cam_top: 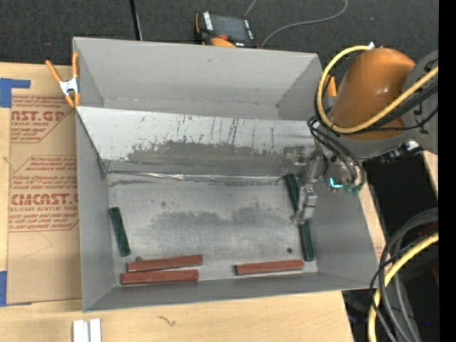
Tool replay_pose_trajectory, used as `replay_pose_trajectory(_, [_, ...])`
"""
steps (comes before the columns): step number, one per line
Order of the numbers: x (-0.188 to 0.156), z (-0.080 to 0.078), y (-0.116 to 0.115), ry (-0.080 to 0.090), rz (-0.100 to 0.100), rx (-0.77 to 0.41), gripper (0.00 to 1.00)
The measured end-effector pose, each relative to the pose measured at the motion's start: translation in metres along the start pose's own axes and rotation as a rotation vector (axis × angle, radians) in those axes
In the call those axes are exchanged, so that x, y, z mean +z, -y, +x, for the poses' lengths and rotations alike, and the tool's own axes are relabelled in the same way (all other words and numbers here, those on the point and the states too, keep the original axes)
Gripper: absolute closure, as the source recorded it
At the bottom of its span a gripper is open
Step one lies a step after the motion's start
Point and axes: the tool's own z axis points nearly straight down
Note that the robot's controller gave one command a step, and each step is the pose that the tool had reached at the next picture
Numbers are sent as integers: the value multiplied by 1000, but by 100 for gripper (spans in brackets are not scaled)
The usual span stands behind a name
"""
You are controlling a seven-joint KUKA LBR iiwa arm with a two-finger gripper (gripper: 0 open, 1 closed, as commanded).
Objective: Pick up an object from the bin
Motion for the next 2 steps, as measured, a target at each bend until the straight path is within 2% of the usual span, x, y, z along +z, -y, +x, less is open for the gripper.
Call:
replay_pose_trajectory(1, [79, 55, 43, -5, -1, -30, 0])
replay_pose_trajectory(2, [129, 76, 46, 17, 1, -29, 0])
